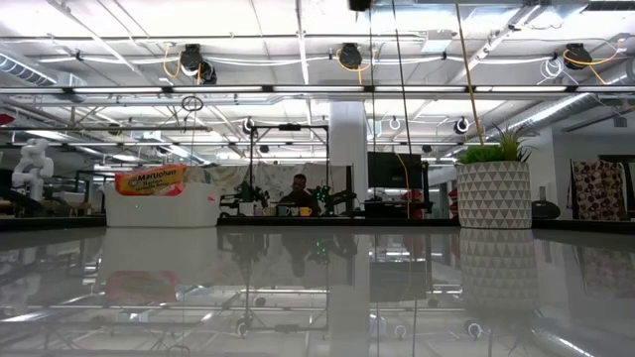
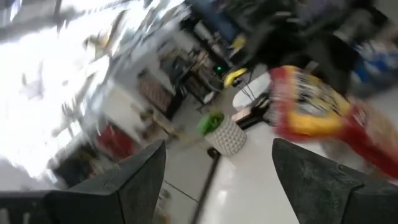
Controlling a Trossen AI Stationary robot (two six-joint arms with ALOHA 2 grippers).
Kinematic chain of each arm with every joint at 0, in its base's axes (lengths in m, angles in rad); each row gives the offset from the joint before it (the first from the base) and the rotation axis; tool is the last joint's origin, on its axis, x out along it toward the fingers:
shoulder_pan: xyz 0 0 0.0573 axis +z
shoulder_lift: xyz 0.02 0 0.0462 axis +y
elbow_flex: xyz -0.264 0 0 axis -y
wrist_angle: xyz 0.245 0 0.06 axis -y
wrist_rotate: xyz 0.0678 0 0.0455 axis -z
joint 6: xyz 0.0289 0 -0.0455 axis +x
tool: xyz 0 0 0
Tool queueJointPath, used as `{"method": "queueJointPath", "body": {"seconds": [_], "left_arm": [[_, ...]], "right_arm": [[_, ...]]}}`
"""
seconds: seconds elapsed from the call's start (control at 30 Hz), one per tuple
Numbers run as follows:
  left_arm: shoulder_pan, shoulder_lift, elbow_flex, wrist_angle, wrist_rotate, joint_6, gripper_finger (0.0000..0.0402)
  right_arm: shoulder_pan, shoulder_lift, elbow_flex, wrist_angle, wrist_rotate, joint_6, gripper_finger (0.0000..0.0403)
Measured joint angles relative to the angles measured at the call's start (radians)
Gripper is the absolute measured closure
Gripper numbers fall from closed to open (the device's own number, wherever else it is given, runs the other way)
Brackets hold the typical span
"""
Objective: Sort Maruchan noodles
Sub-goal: Put the red noodle pack into the gray bin
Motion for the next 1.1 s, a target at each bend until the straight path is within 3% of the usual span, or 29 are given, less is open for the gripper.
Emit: {"method": "queueJointPath", "body": {"seconds": [0.13,0.3,0.4,0.5,0.77,1.1], "left_arm": [[-0.043,-0.081,0.000,-0.005,-0.120,-0.242,0.0103],[-0.110,-0.137,-0.006,-0.041,-0.125,-0.498,0.0103],[-0.142,-0.138,-0.006,-0.072,-0.112,-0.562,0.0103],[-0.170,-0.138,-0.006,-0.083,-0.045,-0.610,0.0103],[-0.187,-0.171,-0.006,-0.207,0.370,-0.784,0.0103],[-0.078,-0.223,-0.006,-0.479,0.396,-0.957,0.0103]], "right_arm": [[0.023,-0.064,0.000,-0.119,0.131,-0.048,0.0259],[0.028,-0.084,0.000,-0.162,0.242,-0.084,0.0259],[0.020,-0.084,0.000,-0.176,0.273,-0.085,0.0259],[0.003,-0.084,0.000,-0.178,0.274,-0.084,0.0259],[-0.013,-0.084,0.000,-0.184,0.269,-0.082,0.0259],[-0.012,-0.083,0.000,-0.225,0.268,-0.081,0.0295]]}}
